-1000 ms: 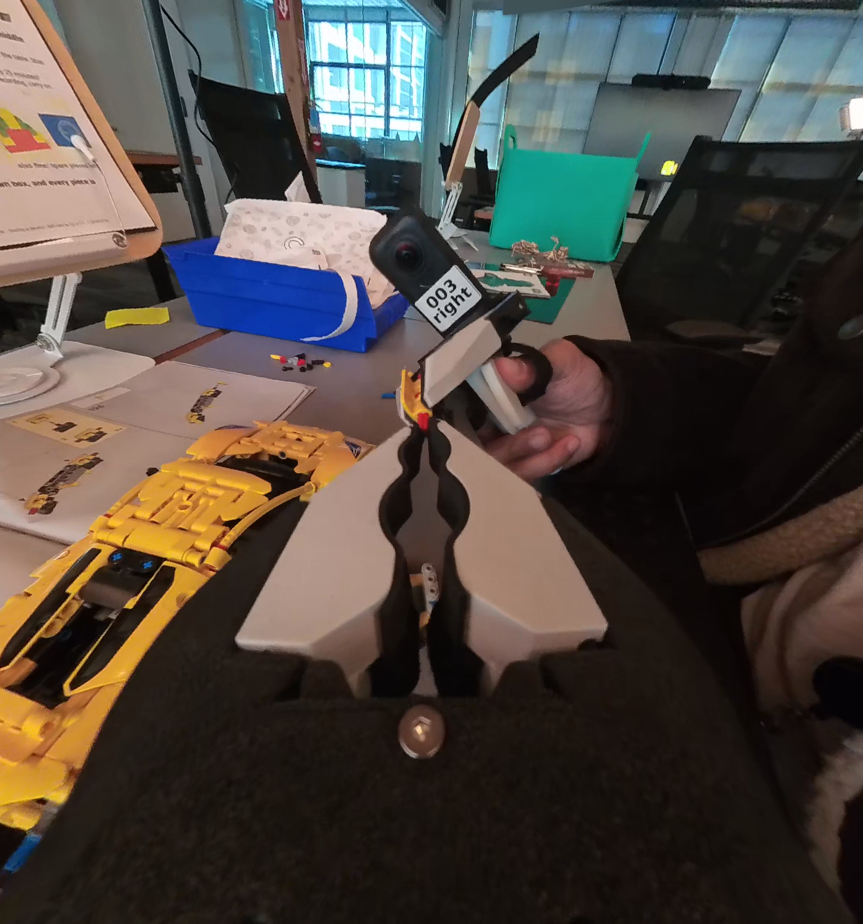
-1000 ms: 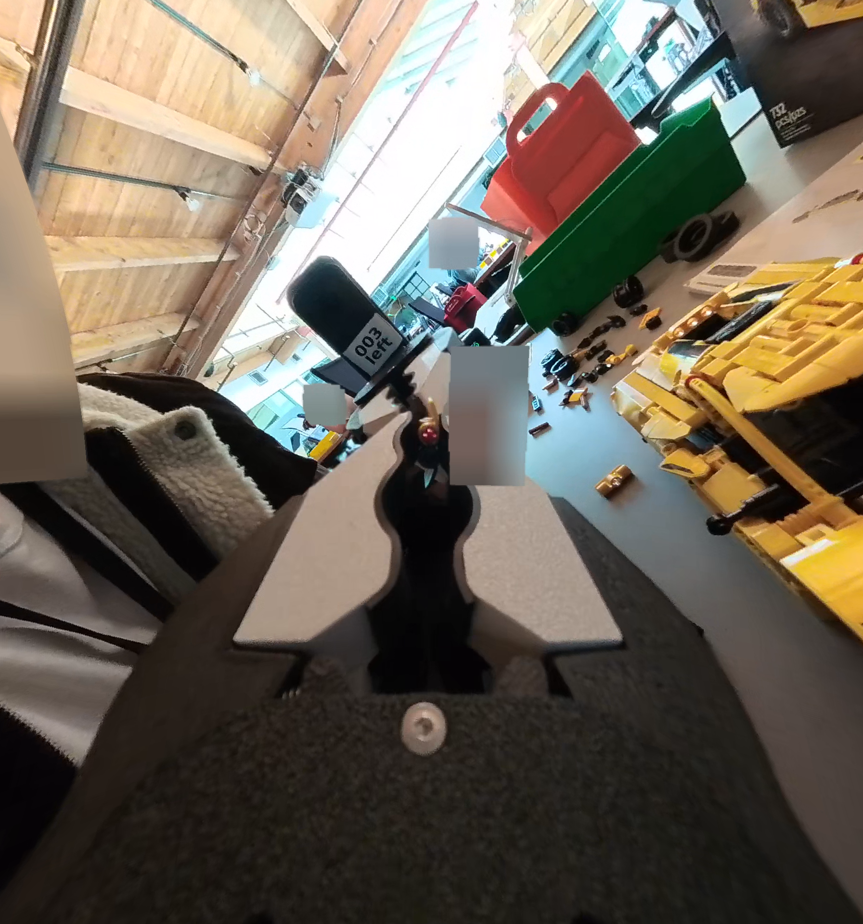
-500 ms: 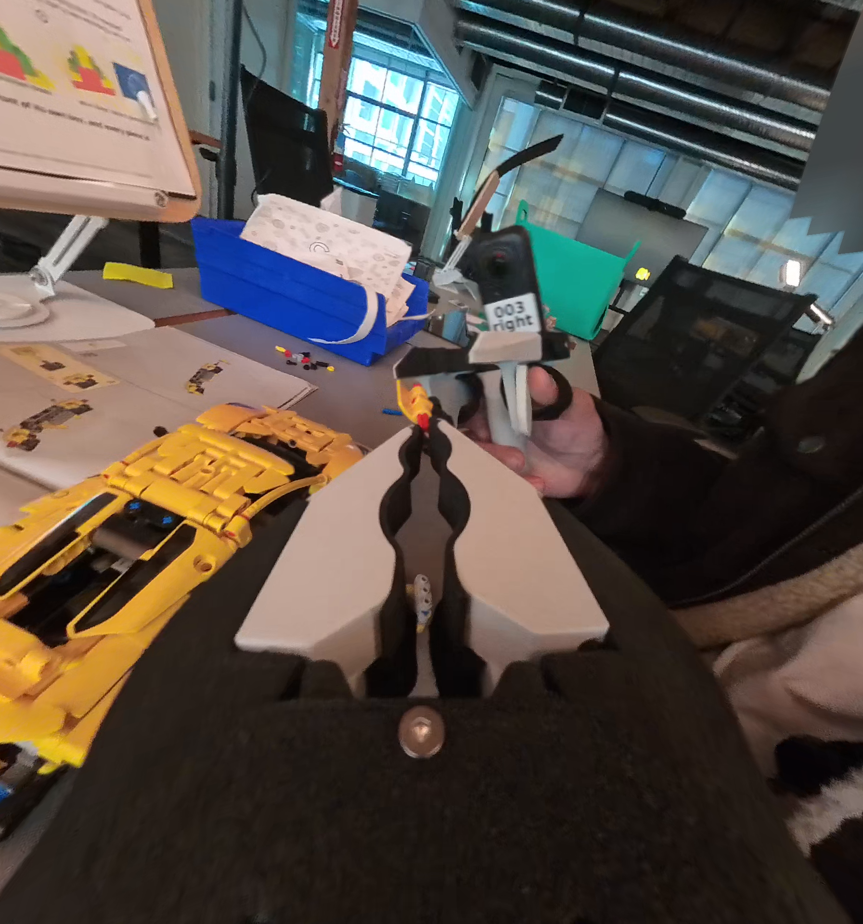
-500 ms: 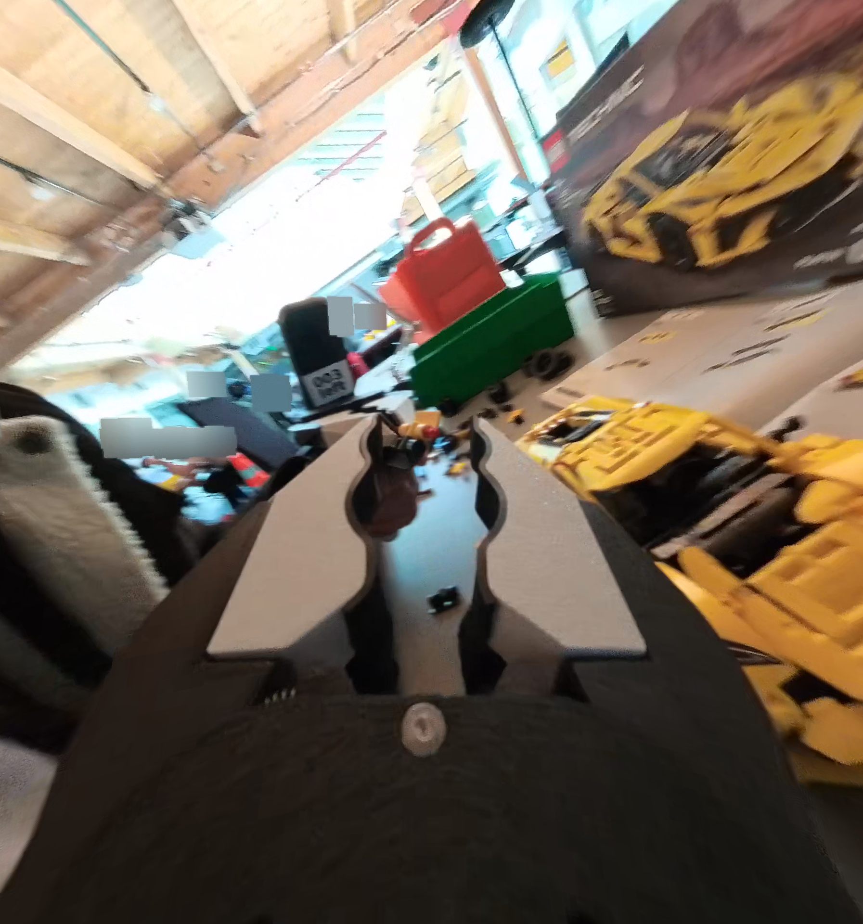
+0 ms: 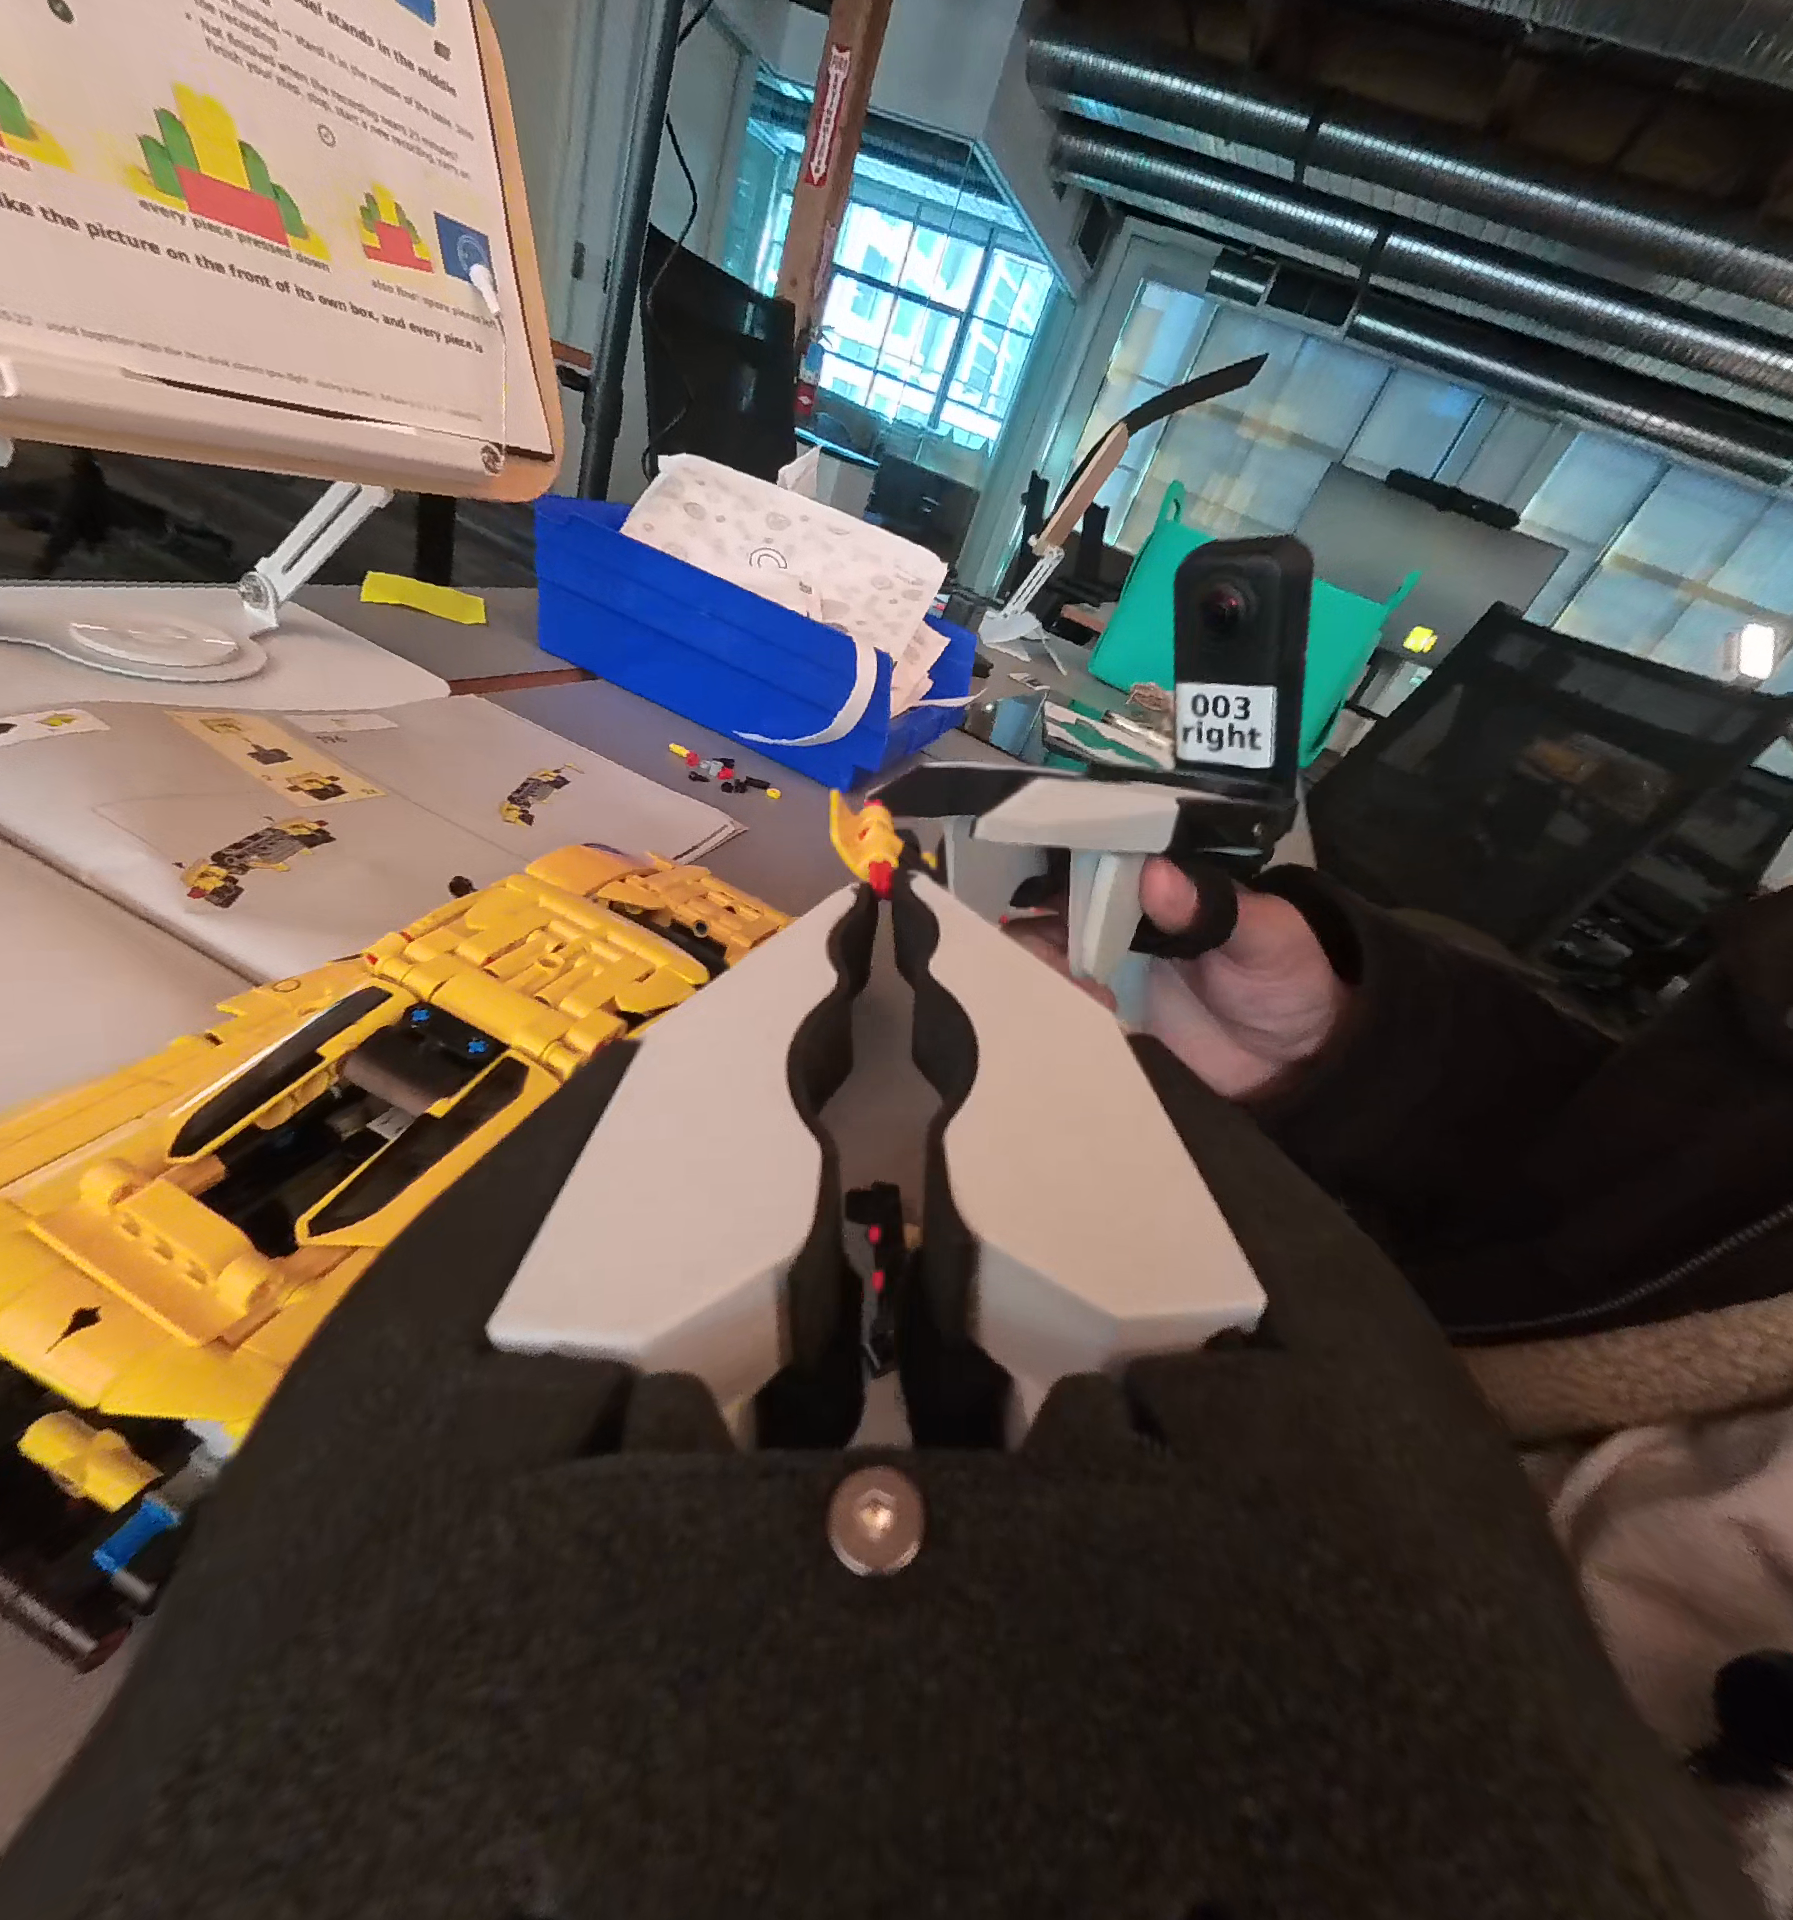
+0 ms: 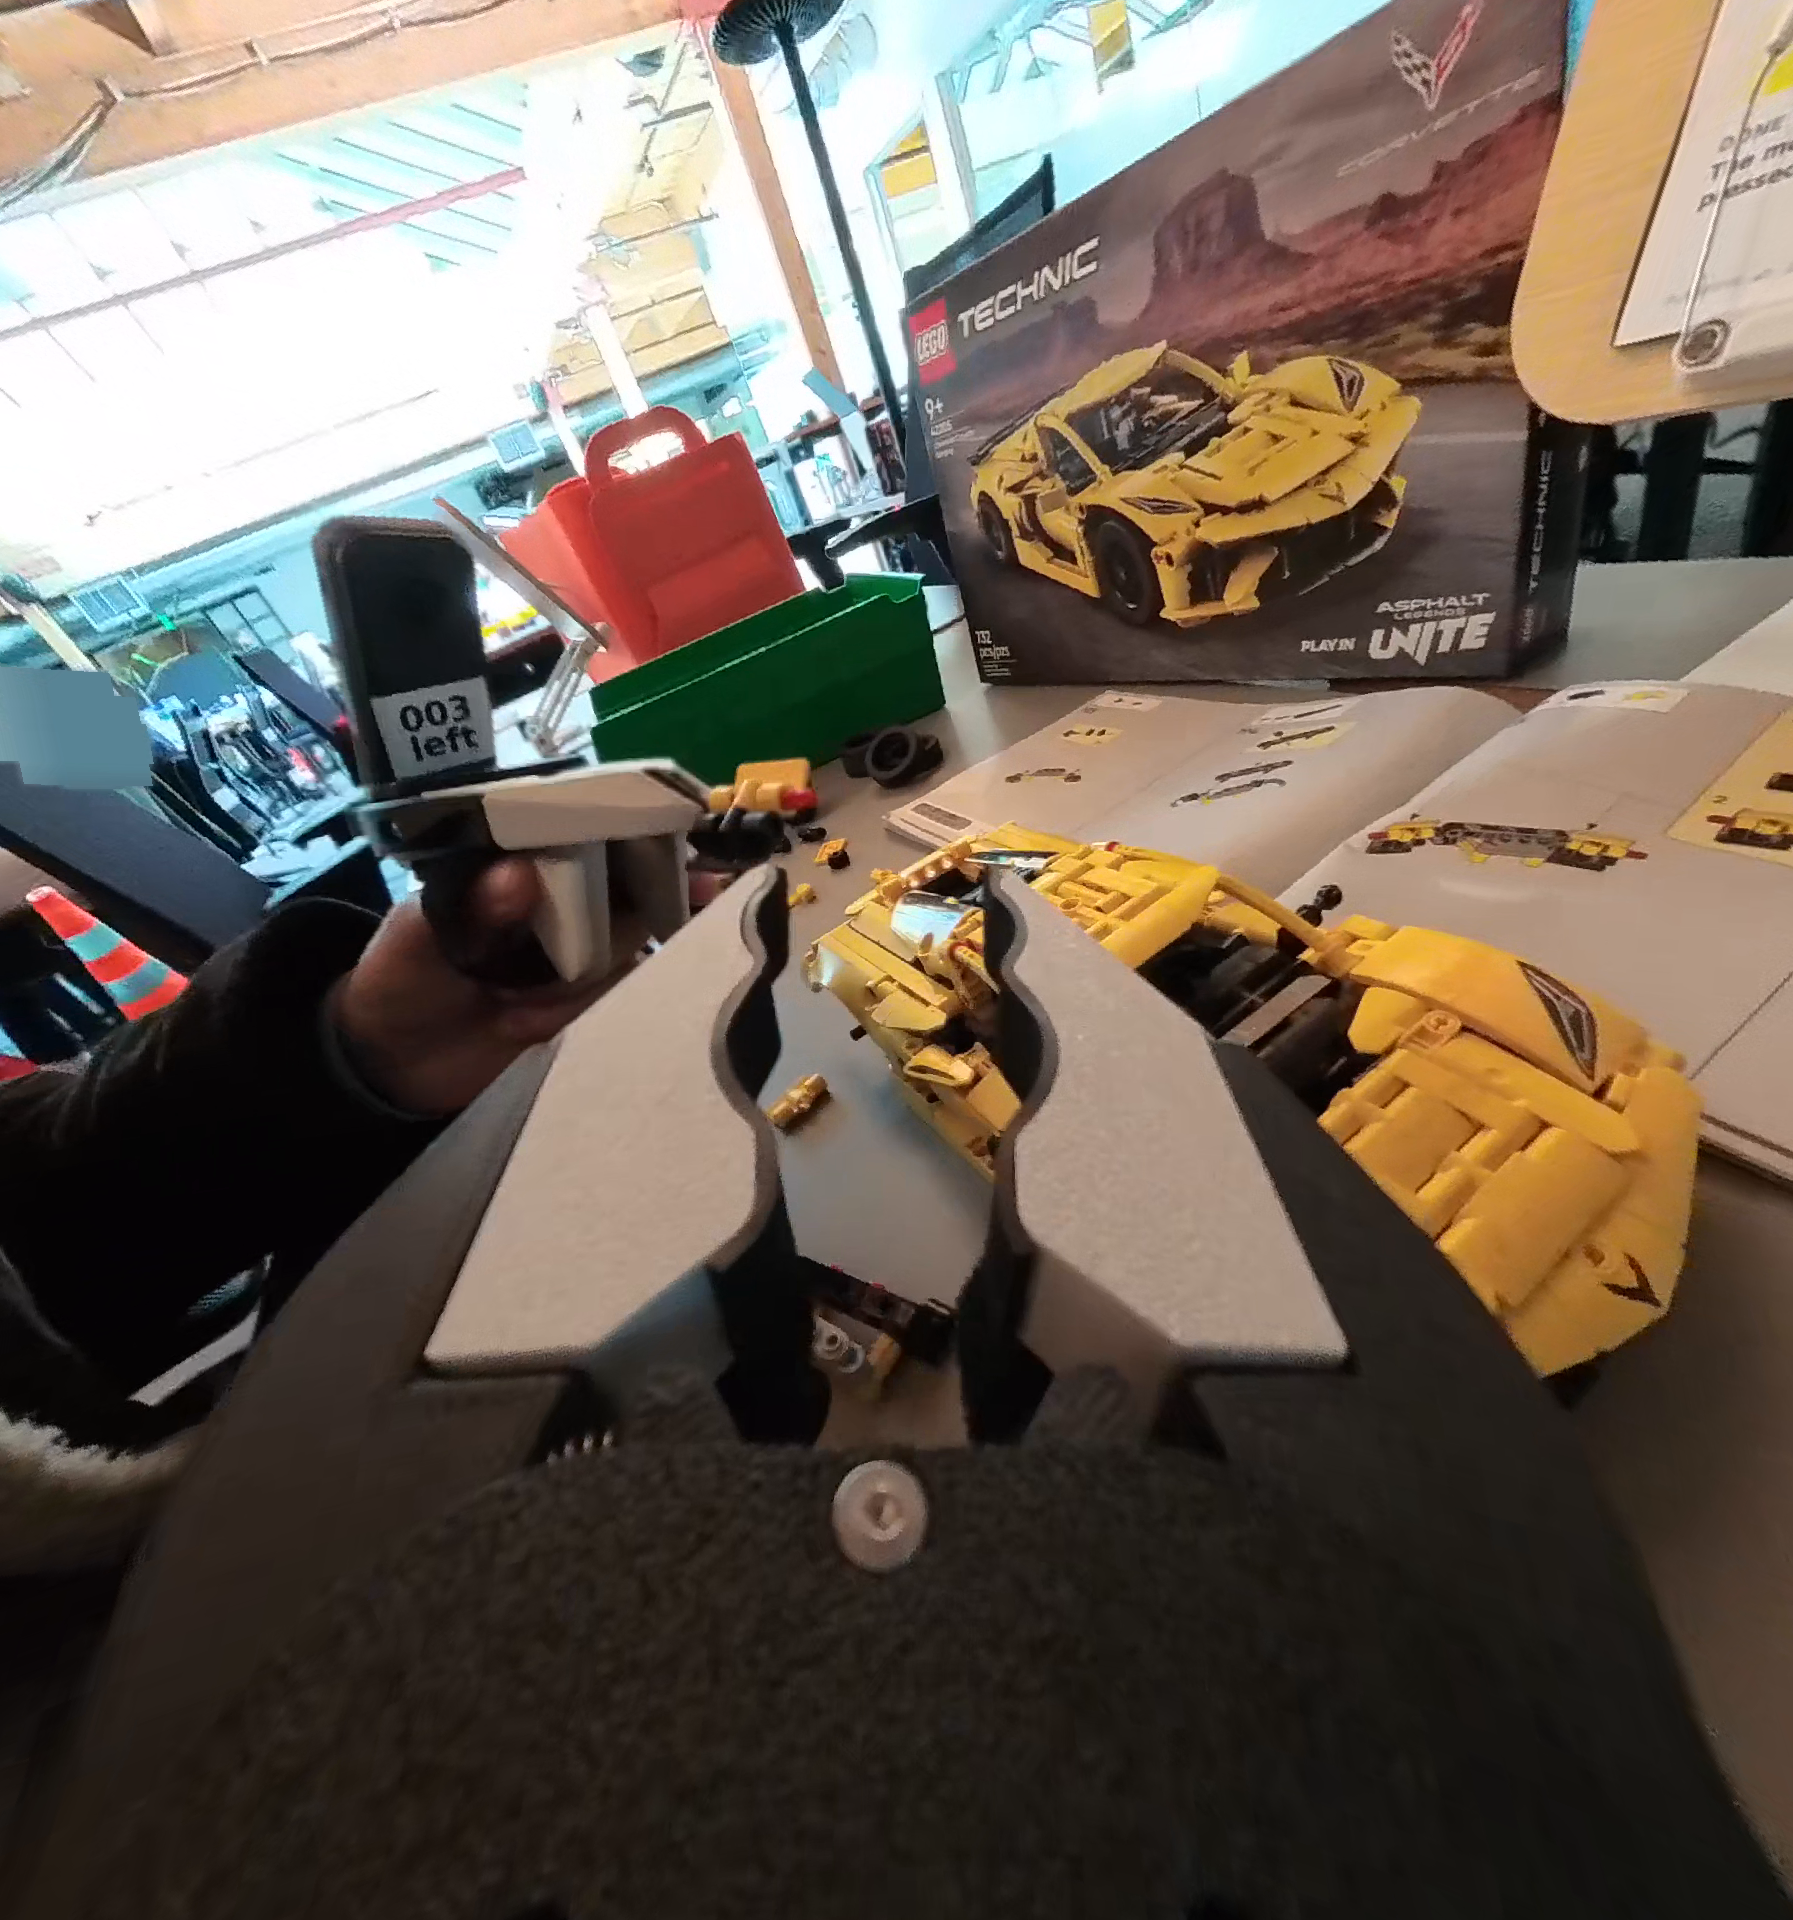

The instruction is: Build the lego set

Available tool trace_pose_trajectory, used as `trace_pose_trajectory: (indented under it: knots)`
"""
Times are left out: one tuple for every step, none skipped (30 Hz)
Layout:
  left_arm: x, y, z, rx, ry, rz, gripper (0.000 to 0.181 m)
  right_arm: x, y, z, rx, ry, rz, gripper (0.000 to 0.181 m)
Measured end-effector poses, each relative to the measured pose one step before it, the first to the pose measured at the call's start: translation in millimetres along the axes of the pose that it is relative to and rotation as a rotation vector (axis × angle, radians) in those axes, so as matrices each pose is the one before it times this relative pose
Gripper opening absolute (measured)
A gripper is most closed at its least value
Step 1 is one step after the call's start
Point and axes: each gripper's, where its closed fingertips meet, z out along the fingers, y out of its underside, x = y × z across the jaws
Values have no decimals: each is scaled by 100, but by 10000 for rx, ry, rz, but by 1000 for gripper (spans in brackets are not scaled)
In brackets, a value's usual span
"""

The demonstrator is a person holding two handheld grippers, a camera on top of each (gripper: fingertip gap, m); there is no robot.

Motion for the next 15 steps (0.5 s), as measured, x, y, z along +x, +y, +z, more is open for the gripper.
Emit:
trace_pose_trajectory:
  knots:
    - [6, 149, 88, -97, -29, 113, 3, 77, -130, -64, 93, -43, 179, 35]
    - [-12, 117, 68, -68, -50, 107, 3, 65, -120, -72, 85, -49, 163, 35]
    - [-38, 62, 57, -41, -59, 103, 3, 38, -61, -61, 52, -73, 169, 34]
    - [-37, 40, 27, -28, -43, 73, 3, -28, -57, -46, 47, -100, 198, 33]
    - [-34, 19, 21, -11, -20, 24, 3, -81, -95, -44, 65, -127, 204, 33]
    - [-53, -10, 0, 11, -5, -12, 3, -109, -120, -46, 79, -141, 182, 32]
    - [-56, -23, -16, 16, -2, -30, 3, -87, -84, -30, 68, -120, 159, 31]
    - [-91, -18, -11, 6, -12, -40, 3, -24, -37, -22, 30, -73, 145, 31]
    - [-99, -22, -27, 12, -25, -29, 3, -14, 8, -19, -5, -57, 113, 31]
    - [-77, -43, -33, 20, -24, -9, 3, -5, 6, -18, -3, -33, 83, 31]
    - [-71, -21, -20, 11, -15, -4, 3, -7, -35, -26, 12, -16, 45, 31]
    - [-44, -17, -5, 6, -13, -5, 3, -21, -33, -19, 23, -4, -12, 30]
    - [-23, -14, -14, 8, -9, 0, 3, 21, -15, -14, 9, 27, -34, 30]
    - [-11, -13, 1, 1, -1, 3, 3, 13, 37, 1, -18, 24, -31, 30]
    - [-1, 16, 6, -7, 5, -5, 3, -8, 37, 24, -26, 9, -19, 30]
